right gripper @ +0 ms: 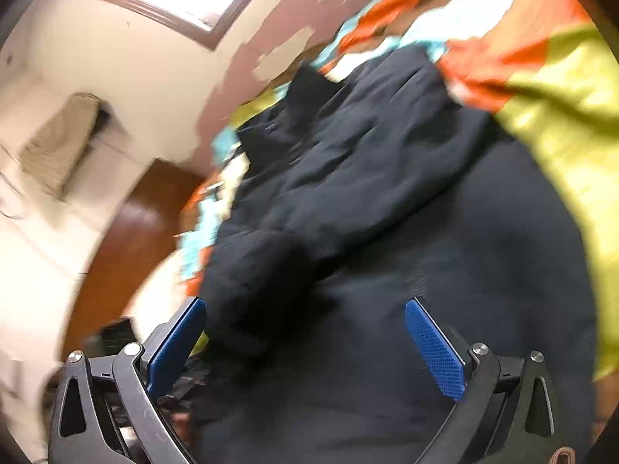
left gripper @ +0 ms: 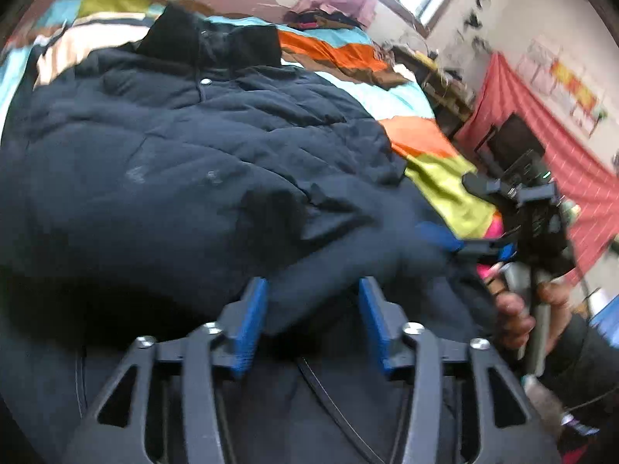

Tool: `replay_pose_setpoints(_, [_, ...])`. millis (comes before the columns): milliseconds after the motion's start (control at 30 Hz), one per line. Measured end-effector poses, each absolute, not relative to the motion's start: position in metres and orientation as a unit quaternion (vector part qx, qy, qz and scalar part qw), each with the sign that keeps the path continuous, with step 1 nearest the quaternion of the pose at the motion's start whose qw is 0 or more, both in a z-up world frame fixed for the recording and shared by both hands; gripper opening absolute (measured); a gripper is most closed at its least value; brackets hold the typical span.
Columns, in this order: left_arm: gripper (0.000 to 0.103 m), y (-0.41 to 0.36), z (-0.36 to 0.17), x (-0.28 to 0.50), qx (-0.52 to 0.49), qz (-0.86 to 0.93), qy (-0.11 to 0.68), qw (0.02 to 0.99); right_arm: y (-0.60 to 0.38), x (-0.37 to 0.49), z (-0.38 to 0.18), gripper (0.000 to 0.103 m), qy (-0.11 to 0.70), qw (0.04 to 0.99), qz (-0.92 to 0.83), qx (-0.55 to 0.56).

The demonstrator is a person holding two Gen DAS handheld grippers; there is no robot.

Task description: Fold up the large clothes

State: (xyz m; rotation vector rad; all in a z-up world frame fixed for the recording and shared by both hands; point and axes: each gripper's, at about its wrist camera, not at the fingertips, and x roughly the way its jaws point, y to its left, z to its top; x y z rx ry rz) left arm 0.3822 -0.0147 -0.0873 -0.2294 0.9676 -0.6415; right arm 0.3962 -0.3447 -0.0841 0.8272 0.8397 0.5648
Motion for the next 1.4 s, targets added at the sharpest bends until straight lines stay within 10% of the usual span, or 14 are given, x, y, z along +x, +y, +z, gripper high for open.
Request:
replay_pose_setpoints(267, [0.061,0.048,-0.053,0.375,-0.188,-0.245,0.417,0.855,-0.313,0.407,-0.102,0.099,0.445,0.793,0.189,0.371])
replay_pose_setpoints(533, [0.061,0.13,-0.041,0.379,-0.229,-0.064,0.371,0.898,-0.3,0.406,-0.084,0.012,0.435,0.811,0.184,0.345])
replay_pose_setpoints(633, [0.061,0.144,-0.045,0.381,-0.237,-0.041,0.36,0.901,-0.298,0.407,-0.061,0.007,0.405,0.838,0.188,0.314])
replay_pose_setpoints(1200, [0.061,0.133,-0.072,0.408,-0.205,-0.047,0.388,0.897,-0.333,0.476,-0.044,0.012,0.381,0.918,0.034,0.101])
replay_pose_setpoints(1400, [0.061,0.118,-0.074,0.435,-0.171,-0.057,0.384,0.905,-0.339,0.459,-0.038,0.061,0.344,0.937,-0.024,0.05])
